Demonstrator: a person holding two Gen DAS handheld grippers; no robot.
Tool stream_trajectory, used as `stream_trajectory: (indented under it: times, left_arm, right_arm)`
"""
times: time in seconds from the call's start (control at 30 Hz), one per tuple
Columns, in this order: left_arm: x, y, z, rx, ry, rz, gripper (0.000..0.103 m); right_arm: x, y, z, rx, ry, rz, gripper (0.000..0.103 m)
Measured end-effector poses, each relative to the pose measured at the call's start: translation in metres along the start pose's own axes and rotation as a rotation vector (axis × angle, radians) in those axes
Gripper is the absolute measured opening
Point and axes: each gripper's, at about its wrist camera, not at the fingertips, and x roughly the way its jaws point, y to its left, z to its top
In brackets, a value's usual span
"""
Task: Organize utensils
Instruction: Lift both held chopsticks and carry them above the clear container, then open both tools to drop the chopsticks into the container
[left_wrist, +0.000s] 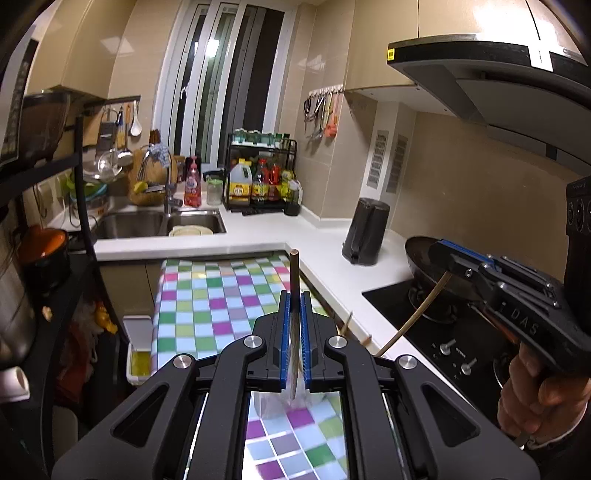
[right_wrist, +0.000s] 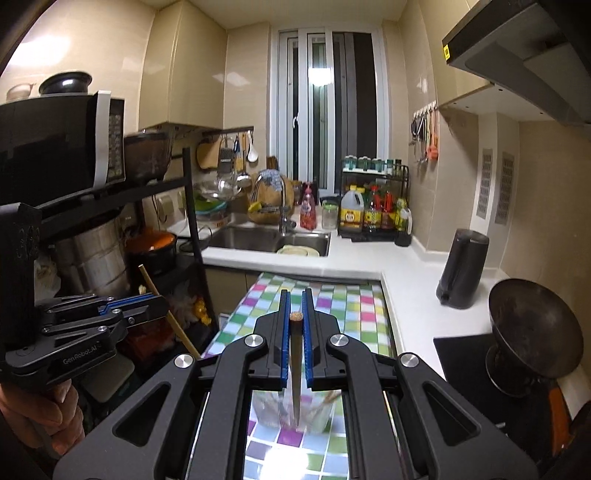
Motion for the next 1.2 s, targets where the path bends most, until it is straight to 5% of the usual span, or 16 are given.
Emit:
stream_trajectory:
  times: [0.17, 0.47, 1.2]
  left_arm:
    - [0.036, -0.001, 0.008, 0.011, 0.029, 0.014, 0.006]
    - [0.102, 0.007, -0.028, 0.021, 0.140, 0.040, 0.006]
    - [0.147, 0.005, -0.067, 0.040, 0.235, 0.036, 0.006]
  right_arm:
    - [0.033, 0.001, 0.003, -0.026, -0.002, -0.029, 0.006]
    - [0.086, -0.013, -0.030, 0.004, 0.069, -0.043, 0.006]
    - [0.129, -0.021, -0.080, 0.013, 0.177, -0.049, 0.006]
